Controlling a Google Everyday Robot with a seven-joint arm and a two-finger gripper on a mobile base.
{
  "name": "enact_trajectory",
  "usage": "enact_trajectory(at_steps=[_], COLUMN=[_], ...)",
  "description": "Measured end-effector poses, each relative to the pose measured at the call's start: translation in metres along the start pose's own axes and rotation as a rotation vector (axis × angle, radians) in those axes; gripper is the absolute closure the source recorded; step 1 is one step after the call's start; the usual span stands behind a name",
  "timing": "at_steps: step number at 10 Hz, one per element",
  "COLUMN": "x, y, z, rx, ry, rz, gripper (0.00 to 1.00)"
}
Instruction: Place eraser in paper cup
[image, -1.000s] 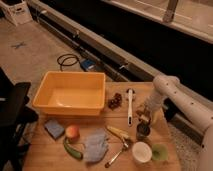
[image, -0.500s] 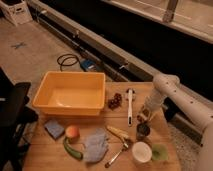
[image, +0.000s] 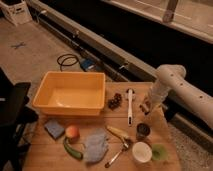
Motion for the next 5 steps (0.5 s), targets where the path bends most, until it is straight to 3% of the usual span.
enact_trajectory(at_steps=[3,5], x=[-0.008,-0.023], y=[0.004,0.015], z=[-0.06,-0.081], rx=[0.056,0.068], ry=[0.007,0.006], rz=[0.081,0.092], gripper=[1.0,1.0])
